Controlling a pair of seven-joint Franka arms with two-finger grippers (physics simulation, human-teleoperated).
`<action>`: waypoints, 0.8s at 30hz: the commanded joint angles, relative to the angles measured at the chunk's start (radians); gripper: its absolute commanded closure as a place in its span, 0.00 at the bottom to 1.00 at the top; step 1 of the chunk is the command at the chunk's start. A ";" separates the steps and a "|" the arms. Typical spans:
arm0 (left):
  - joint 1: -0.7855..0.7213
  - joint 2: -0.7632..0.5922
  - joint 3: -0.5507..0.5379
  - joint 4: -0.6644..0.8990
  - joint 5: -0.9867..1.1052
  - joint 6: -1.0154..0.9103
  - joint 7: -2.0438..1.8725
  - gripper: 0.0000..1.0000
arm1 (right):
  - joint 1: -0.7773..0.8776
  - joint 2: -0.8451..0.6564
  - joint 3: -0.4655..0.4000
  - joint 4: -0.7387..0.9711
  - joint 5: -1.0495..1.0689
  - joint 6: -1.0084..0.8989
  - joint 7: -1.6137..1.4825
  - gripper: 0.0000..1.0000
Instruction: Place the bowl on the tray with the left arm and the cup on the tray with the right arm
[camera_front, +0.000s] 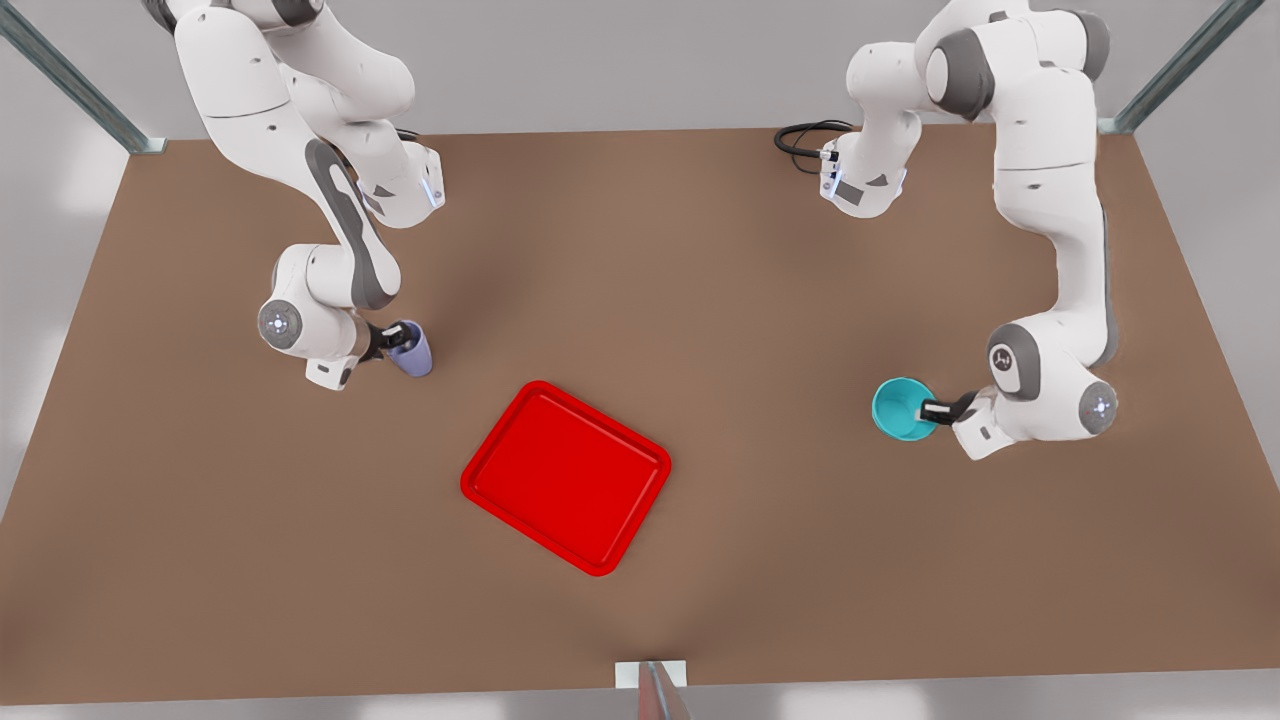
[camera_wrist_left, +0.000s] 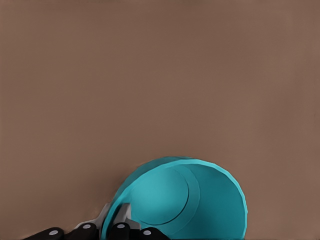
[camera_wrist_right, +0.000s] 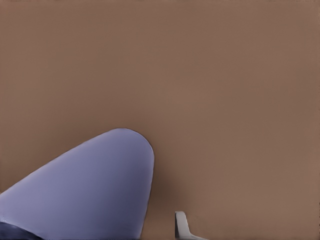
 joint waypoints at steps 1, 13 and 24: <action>-0.005 0.000 -0.028 0.019 -0.023 -0.004 -0.052 0.79 | 0.000 0.000 0.000 -0.001 0.000 0.000 0.001 0.75; -0.338 0.188 -0.163 0.419 -0.169 0.012 -0.883 0.79 | 0.002 0.008 0.002 0.005 0.052 -0.002 0.003 0.79; -0.442 0.429 -0.235 0.589 -0.241 0.407 -1.170 0.79 | 0.002 -0.012 0.011 0.039 0.052 -0.015 0.003 0.79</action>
